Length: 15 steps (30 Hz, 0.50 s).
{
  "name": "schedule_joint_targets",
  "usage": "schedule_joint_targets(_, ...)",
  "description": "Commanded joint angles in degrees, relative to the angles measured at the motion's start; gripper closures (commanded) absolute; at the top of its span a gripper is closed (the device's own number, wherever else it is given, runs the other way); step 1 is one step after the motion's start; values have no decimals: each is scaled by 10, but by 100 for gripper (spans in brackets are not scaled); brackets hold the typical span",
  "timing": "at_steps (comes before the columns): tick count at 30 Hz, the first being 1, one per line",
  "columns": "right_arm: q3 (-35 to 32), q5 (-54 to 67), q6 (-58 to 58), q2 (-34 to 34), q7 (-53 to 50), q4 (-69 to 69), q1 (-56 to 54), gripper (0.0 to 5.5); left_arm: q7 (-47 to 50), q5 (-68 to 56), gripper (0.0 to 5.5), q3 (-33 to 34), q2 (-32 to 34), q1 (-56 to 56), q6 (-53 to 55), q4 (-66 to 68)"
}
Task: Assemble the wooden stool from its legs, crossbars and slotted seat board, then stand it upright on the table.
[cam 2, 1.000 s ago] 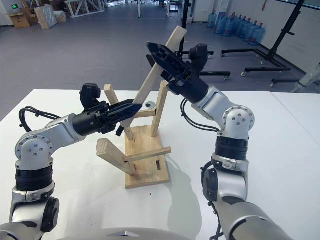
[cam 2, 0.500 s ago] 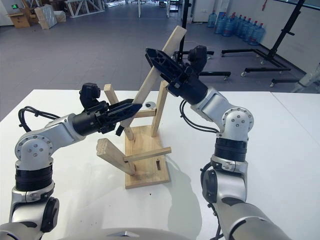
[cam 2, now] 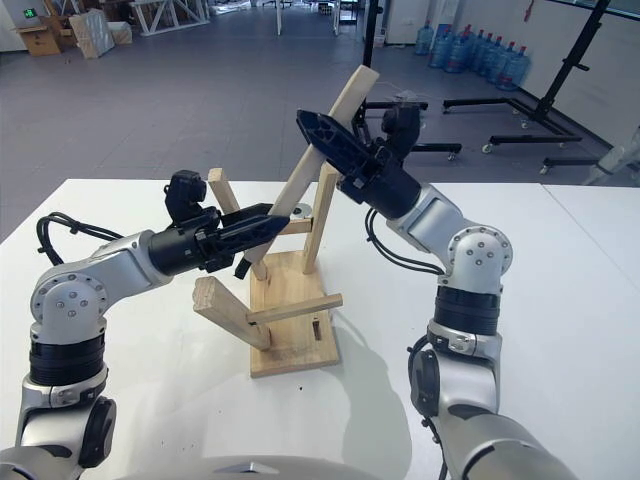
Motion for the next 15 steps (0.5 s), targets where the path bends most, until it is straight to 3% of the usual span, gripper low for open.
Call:
schedule_joint_targets(1, 1, -38, -29, -12, 13, -3, 11, 343, 27, 15, 236, 33, 0, -30, -31, 34)
schedule_joint_targets(4, 0, -83, -56, -31, 43, 7, 20, 343, 45, 12, 179, 61, 7, -55, -45, 52)
schedule_joint_targets(11, -12, -230, -157, -151, 201, -15, 142, 343, 166, -70, 74, 191, 39, -71, -59, 54)
schedule_joint_targets(15, -14, -273, -216, -170, 264, -46, 209, 343, 216, -96, 68, 221, 47, -37, -64, 44)
